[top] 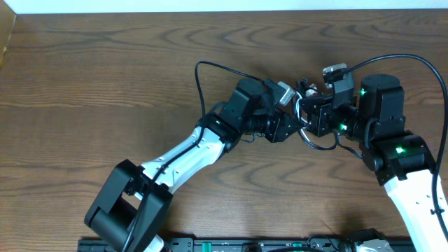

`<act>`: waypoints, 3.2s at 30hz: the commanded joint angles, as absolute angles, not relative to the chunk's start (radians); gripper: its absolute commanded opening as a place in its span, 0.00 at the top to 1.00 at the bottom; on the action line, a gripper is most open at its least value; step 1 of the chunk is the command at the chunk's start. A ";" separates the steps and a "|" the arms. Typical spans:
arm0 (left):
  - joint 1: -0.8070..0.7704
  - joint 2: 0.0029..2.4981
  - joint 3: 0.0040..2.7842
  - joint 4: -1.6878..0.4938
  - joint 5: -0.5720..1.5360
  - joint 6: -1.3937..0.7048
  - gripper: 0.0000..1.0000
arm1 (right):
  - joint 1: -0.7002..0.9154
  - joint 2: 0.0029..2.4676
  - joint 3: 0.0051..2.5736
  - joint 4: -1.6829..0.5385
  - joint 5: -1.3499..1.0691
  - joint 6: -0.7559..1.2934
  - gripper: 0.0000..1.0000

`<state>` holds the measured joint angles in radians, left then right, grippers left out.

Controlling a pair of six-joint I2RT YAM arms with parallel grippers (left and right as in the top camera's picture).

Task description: Untangle cables

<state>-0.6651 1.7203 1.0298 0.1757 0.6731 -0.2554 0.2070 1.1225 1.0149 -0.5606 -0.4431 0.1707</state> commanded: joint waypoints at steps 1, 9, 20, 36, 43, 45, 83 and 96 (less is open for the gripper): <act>-0.667 1.730 1.026 0.207 0.662 -0.277 0.49 | 0.193 1.101 1.019 -0.558 -0.478 0.156 0.99; -0.667 1.730 1.026 0.236 0.661 -0.320 0.40 | 0.193 1.090 1.019 -0.565 -0.479 0.156 0.99; -0.666 1.730 1.026 0.271 0.661 -0.320 0.92 | 0.193 1.045 1.019 -0.580 -0.479 0.156 0.99; -0.467 1.730 1.026 0.268 0.875 -0.377 0.93 | 0.187 1.039 1.019 -0.725 -0.083 0.288 0.99; -0.368 1.713 1.026 0.268 0.927 -0.418 0.92 | 0.187 1.061 1.019 -0.822 0.141 0.413 0.99; -0.355 1.691 1.026 0.267 0.929 -0.418 0.92 | 0.187 1.077 1.019 -0.849 0.189 0.453 0.99; -0.097 1.325 0.995 -0.302 0.931 -0.149 0.79 | 0.238 1.253 1.024 -0.764 -0.035 0.477 0.99; -0.097 1.326 0.928 -0.291 0.931 -0.146 0.79 | 0.247 1.251 1.025 -0.815 0.035 0.391 0.99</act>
